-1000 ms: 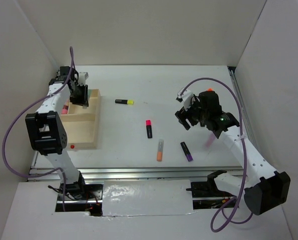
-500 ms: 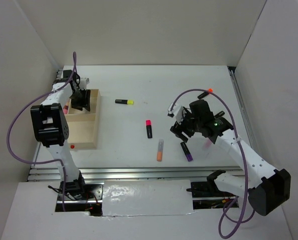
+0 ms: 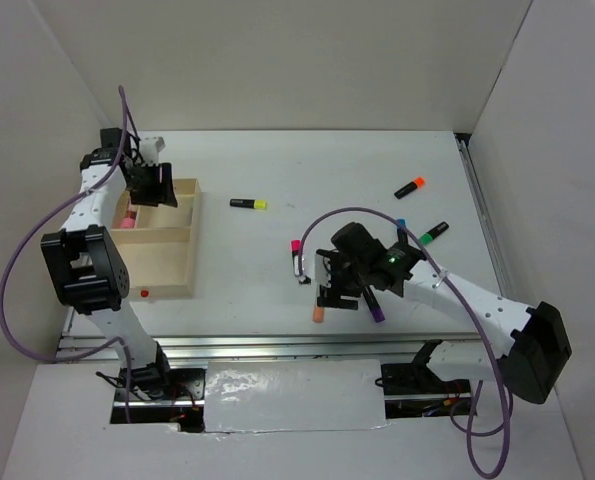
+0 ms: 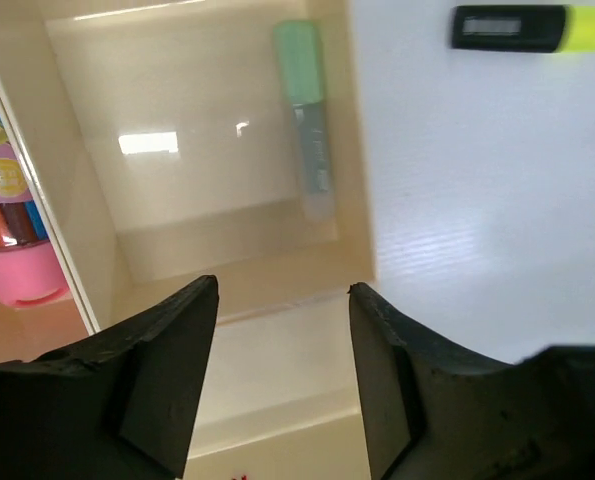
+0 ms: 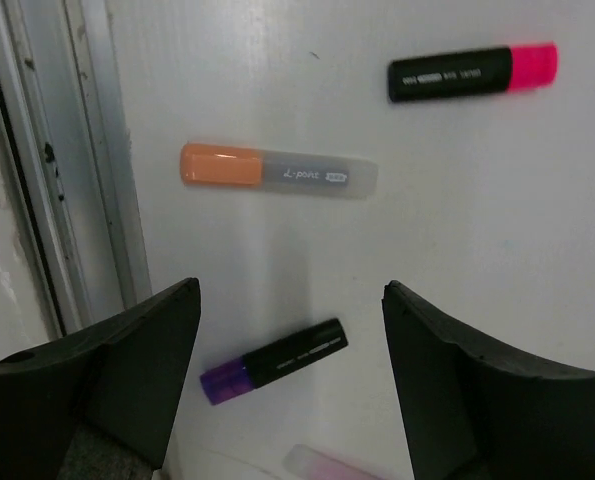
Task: Sort the stationery into containers
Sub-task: Place the stationery into the container, then grab a piece of stationery with the right arm
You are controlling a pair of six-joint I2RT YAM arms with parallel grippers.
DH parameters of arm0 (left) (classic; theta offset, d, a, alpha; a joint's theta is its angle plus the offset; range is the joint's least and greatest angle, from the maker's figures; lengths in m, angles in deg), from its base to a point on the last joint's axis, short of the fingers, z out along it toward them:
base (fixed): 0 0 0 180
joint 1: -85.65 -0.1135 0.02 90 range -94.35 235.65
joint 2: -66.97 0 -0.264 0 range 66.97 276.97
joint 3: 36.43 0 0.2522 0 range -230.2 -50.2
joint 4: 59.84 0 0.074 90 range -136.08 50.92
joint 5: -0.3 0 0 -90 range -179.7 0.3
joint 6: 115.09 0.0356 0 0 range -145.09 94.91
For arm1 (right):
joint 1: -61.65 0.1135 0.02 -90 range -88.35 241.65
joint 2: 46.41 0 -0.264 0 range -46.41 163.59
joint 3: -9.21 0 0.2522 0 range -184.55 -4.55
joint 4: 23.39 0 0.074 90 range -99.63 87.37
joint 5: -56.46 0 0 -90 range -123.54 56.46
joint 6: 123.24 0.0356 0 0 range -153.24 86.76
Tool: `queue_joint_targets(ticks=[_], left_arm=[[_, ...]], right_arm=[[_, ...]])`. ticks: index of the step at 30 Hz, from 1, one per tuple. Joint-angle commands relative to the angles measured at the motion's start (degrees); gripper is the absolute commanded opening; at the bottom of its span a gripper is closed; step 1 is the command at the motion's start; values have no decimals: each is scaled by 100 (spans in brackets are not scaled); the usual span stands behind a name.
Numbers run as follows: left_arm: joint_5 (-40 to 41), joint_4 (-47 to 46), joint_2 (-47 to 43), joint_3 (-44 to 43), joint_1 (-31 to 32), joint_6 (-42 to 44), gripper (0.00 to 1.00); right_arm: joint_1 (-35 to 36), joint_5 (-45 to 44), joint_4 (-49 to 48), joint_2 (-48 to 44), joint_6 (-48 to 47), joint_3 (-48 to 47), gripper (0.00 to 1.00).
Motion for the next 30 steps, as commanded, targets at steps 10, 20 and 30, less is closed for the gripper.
queue_joint_targets(ticks=[10,20,30], left_arm=[[-1817,483,-1243,181,-34,550,87],[-1624,440,-1727,717,-16,665,88],[-1571,220,-1833,990,-42,533,86]], right_arm=[[374,463,-348,256,-4148,540,83],[330,578,-279,1600,-5871,5,77],[356,226,774,2497,-6847,-575,55]])
